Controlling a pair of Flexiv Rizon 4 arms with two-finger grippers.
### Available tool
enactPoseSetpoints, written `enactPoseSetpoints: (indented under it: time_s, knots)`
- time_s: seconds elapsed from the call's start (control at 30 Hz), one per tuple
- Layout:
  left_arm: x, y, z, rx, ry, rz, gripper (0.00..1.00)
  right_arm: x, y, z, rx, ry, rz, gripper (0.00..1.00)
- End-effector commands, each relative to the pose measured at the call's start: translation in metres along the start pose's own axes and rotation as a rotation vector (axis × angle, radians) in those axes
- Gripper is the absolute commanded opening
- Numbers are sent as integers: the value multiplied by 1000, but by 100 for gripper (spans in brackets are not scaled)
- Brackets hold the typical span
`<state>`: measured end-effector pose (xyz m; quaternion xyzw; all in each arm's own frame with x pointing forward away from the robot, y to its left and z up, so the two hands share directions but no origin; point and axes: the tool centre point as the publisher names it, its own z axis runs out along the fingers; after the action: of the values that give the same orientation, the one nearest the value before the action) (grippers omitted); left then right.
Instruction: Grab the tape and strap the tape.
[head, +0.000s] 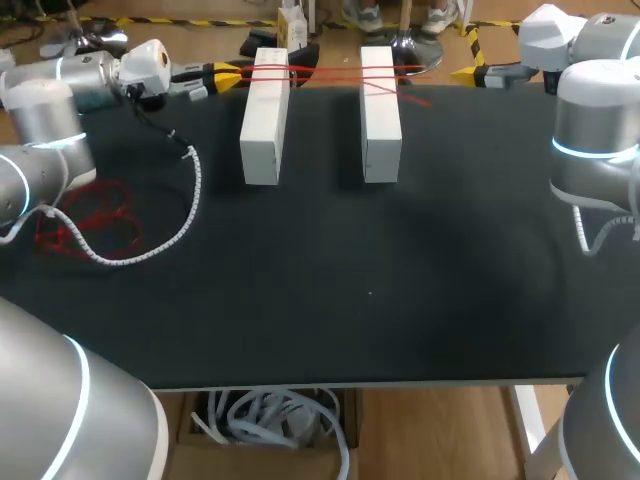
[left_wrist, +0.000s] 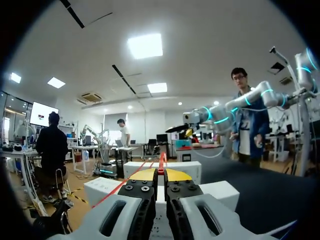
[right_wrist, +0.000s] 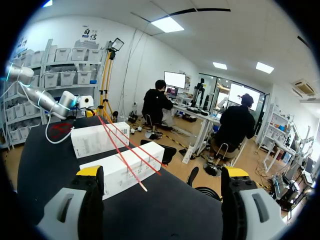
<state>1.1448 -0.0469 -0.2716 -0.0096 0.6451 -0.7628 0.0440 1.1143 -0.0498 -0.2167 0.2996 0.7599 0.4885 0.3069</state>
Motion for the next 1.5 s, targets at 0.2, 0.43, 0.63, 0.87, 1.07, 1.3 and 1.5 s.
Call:
enactPoseSetpoints:
  time_s: [0.2,0.43,0.63,0.87,1.07,1.3,1.5]
  knots:
    - [30,-36,5,9,-49,-8,0,0,0,0,1,1,0,100]
    - [43,-65,8,3,-61,-10,0,0,0,0,1,1,0,100]
    - [53,-81,13,-3,-61,-10,0,0,0,0,1,1,0,100]
    - [58,-89,14,6,-80,33,0,0,0,0,1,1,0,100]
    - [57,-92,14,5,-68,53,0,0,0,0,1,1,0,100]
    - [57,-92,14,5,-68,53,0,0,0,0,1,1,0,100]
    - [57,-92,14,5,-68,53,0,0,0,0,1,1,0,100]
